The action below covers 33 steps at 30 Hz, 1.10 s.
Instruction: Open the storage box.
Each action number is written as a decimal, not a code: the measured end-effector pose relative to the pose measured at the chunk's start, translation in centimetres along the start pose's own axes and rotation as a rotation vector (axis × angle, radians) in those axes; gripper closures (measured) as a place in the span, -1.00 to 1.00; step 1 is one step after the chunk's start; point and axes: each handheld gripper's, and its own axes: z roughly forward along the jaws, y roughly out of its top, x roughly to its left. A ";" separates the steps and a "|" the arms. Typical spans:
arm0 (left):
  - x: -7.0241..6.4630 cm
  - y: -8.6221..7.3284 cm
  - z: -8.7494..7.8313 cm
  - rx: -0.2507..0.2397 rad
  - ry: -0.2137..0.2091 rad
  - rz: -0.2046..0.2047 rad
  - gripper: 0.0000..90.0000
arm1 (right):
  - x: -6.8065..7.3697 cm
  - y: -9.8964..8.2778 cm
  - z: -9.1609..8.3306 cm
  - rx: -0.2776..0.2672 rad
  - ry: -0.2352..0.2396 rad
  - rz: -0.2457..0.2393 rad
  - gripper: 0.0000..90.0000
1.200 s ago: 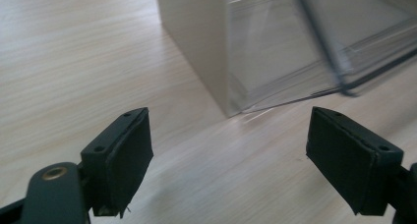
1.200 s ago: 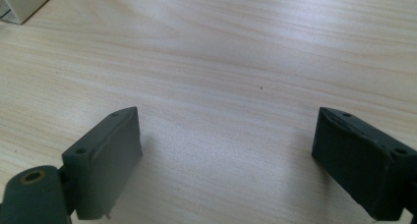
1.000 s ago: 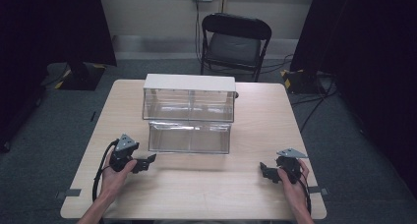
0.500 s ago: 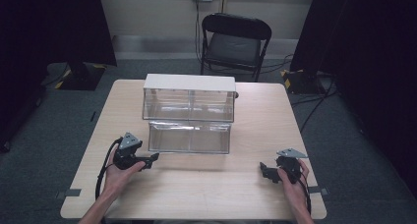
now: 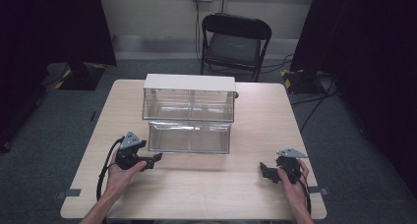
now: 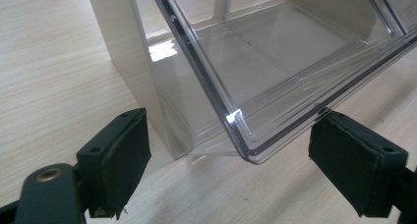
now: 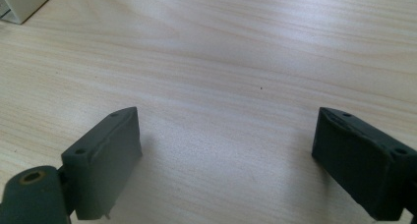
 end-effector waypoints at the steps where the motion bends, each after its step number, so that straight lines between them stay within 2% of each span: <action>1: 0.0 0.0 0.0 0.000 0.000 0.000 -0.65 | 0.0 0.0 0.0 0.000 0.000 0.000 -0.77; 11: -0.3 0.1 0.0 -0.009 -0.010 0.018 -0.64 | 0.0 0.0 0.0 0.000 0.000 0.000 -0.77; 15: -0.2 0.0 -0.2 -0.010 -0.011 0.016 -0.62 | 0.0 0.0 0.0 0.000 0.000 0.000 -0.77; 17: -0.2 0.0 -0.3 -0.020 -0.026 0.006 -0.63 | 0.0 0.0 0.0 0.000 0.000 0.000 -0.77; 22: 0.0 -0.1 -0.5 -0.019 -0.017 0.003 -0.64 | 0.0 0.0 0.0 0.000 0.000 0.000 -0.77; 29: -0.1 0.0 -0.7 -0.044 -0.045 -0.007 -0.64 | 0.0 0.0 0.0 0.000 0.000 0.000 -0.77; 33: -0.2 0.1 -0.8 -0.049 -0.047 -0.008 -0.64 | 0.0 0.0 0.0 0.000 0.000 0.000 -0.77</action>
